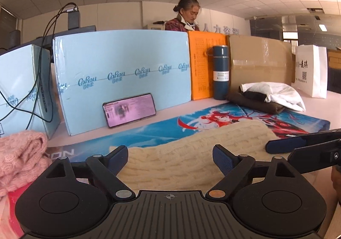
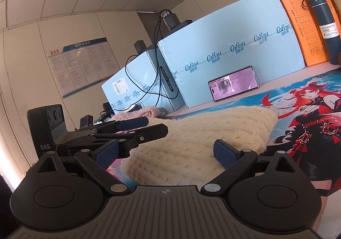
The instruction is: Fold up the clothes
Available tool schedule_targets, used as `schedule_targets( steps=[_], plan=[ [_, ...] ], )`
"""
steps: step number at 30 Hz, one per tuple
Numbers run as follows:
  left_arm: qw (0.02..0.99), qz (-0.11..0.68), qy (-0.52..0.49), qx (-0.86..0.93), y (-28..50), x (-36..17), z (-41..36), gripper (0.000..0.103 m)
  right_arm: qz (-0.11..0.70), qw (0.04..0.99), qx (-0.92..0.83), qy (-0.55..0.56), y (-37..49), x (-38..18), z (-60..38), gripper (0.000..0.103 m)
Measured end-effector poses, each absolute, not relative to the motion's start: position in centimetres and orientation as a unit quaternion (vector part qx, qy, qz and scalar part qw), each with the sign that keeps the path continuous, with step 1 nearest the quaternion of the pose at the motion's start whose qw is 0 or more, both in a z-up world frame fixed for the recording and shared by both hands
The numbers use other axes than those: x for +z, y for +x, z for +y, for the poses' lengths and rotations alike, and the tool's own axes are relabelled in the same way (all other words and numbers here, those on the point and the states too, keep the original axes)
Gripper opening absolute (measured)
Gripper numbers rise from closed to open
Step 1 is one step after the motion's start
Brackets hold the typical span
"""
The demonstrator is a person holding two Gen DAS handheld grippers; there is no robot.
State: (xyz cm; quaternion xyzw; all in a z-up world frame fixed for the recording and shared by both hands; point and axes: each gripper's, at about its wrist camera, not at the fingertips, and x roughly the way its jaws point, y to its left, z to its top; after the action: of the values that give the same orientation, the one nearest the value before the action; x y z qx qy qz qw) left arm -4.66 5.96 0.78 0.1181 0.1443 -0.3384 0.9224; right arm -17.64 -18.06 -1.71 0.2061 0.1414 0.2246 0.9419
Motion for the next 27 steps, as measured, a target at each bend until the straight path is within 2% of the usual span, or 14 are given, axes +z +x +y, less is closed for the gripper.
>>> schedule_targets(
  steps=[3,11,17,22,27],
  plan=[
    [0.922,0.157,0.132,-0.328,-3.9,0.0,5.1,0.096,0.160,0.939,0.211,0.220,-16.9,-2.2,-18.4,0.097],
    [0.910,0.226,0.092,-0.336,-1.5,-0.6,5.6,0.101,0.200,0.891,0.234,0.334,-14.6,-3.2,-21.5,0.097],
    [0.914,0.238,0.020,-0.329,-1.7,0.3,8.6,0.102,0.184,0.913,0.219,0.290,-15.6,-2.5,-20.2,0.097],
    [0.913,0.247,-0.040,-0.322,-1.8,1.1,11.1,0.102,0.146,0.911,0.235,0.305,-18.6,-1.5,-21.5,0.103],
    [0.908,0.260,-0.084,-0.317,-1.9,1.3,12.8,0.102,0.169,0.923,0.174,0.298,-19.8,-1.4,-23.0,0.103]
  ],
)
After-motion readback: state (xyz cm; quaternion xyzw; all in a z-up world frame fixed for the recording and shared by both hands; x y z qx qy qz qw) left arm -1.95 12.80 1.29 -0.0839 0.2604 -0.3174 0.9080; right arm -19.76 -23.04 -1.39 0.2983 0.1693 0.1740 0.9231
